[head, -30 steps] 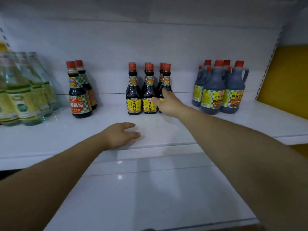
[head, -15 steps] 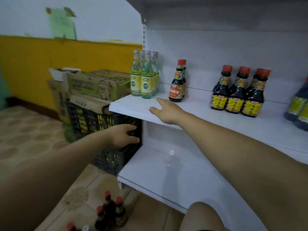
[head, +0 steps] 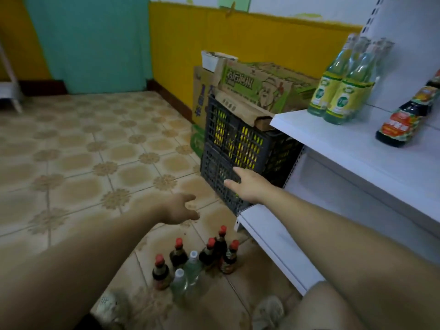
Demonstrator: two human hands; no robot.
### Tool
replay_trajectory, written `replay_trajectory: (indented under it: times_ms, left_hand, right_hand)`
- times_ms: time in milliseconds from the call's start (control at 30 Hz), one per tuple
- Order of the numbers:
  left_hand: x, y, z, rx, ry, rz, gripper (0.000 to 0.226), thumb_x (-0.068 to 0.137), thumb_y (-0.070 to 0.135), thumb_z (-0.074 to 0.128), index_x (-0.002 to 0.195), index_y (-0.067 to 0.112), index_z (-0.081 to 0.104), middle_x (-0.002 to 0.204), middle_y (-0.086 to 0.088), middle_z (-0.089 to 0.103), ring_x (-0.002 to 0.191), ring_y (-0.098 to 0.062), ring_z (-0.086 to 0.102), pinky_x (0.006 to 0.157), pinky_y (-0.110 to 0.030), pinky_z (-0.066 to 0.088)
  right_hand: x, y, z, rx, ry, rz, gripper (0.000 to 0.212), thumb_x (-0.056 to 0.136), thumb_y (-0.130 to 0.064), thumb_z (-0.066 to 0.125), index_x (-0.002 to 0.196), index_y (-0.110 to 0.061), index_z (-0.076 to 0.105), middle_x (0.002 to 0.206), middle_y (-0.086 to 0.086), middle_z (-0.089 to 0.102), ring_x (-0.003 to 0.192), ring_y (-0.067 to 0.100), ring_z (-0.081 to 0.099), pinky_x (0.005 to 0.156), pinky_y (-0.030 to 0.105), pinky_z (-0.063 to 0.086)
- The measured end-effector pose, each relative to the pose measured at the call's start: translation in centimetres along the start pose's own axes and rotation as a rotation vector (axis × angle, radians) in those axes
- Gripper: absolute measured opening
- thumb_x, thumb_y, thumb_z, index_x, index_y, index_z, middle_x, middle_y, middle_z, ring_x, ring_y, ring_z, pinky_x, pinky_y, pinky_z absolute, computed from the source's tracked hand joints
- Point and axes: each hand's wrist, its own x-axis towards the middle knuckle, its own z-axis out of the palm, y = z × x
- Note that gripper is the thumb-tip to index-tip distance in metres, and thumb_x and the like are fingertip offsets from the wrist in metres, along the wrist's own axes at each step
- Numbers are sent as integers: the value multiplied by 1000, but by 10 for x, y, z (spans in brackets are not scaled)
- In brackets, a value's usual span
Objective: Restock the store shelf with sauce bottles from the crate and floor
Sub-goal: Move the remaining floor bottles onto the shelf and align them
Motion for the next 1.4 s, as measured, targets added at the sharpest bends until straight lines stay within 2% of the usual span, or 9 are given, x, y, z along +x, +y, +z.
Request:
replay_trajectory:
  times_ms: [267, 500, 633, 800, 900, 1000, 1100, 1200, 1400]
  left_hand:
    - [40, -85, 60, 14, -76, -230, 74, 92, 48, 54, 152, 21, 19, 159, -2, 20, 143, -23, 25, 113, -34, 24]
    - [89, -147, 116, -89, -138, -358, 76, 92, 41, 56, 153, 17, 17, 160, -6, 16, 145, -24, 21, 114, -33, 25]
    - [116, -173, 140, -127, -166, -400, 75, 92, 37, 56, 152, 15, 18, 159, -7, 18, 144, -24, 23, 114, -32, 25]
    - [151, -196, 156, -180, -203, -410, 73, 92, 33, 54, 152, 16, 17, 159, -6, 17, 145, -23, 22, 113, -30, 25]
    - [165, -207, 165, -221, -230, -413, 74, 92, 34, 55, 153, 17, 17, 159, -5, 17, 145, -22, 22, 113, -30, 24]
    - [170, -218, 171, -244, -241, -420, 75, 91, 35, 57, 152, 18, 18, 159, -6, 19, 144, -23, 24, 113, -31, 25]
    - [170, -222, 170, -242, -230, -417, 75, 91, 35, 57, 152, 18, 17, 159, -6, 19, 144, -24, 24, 113, -31, 26]
    - [166, -219, 162, -213, -211, -411, 76, 91, 36, 58, 153, 18, 16, 159, -5, 18, 144, -23, 23, 113, -31, 25]
    - [139, -191, 134, -191, -112, -333, 87, 88, 31, 65, 153, 21, 9, 158, -6, 20, 141, -25, 30, 109, -32, 31]
  right_hand:
    - [54, -2, 105, 13, -243, -41, 74, 96, -58, 41, 155, -21, 15, 162, 2, 14, 148, 24, 18, 116, 36, 23]
    - [104, -1, 198, 68, -450, -57, 72, 96, -53, 45, 154, -20, 17, 161, 5, 19, 144, 28, 27, 112, 38, 30]
    - [133, -3, 247, 73, -537, -50, 70, 97, -49, 47, 153, -16, 21, 156, 9, 28, 135, 32, 38, 105, 42, 39]
    - [170, -2, 302, 63, -594, -36, 70, 95, -39, 55, 154, -24, 20, 155, 8, 31, 133, 32, 41, 103, 42, 42]
    - [183, -1, 323, 11, -640, -49, 64, 95, -33, 57, 151, -28, 26, 147, 10, 41, 123, 33, 50, 94, 40, 47]
    - [189, -4, 335, -54, -582, -92, 46, 96, -28, 53, 140, -24, 39, 128, 12, 56, 104, 32, 57, 82, 39, 51]
    - [190, -7, 334, -152, -514, -155, 35, 99, -26, 47, 133, -21, 41, 114, 13, 61, 89, 30, 58, 76, 41, 53]
    - [182, -8, 320, -163, -439, -183, 33, 101, -31, 41, 131, -18, 41, 111, 12, 61, 90, 32, 59, 75, 43, 53]
    - [146, -21, 248, 20, -200, -299, 36, 101, -34, 36, 135, -21, 41, 125, 6, 54, 110, 27, 51, 79, 34, 38]
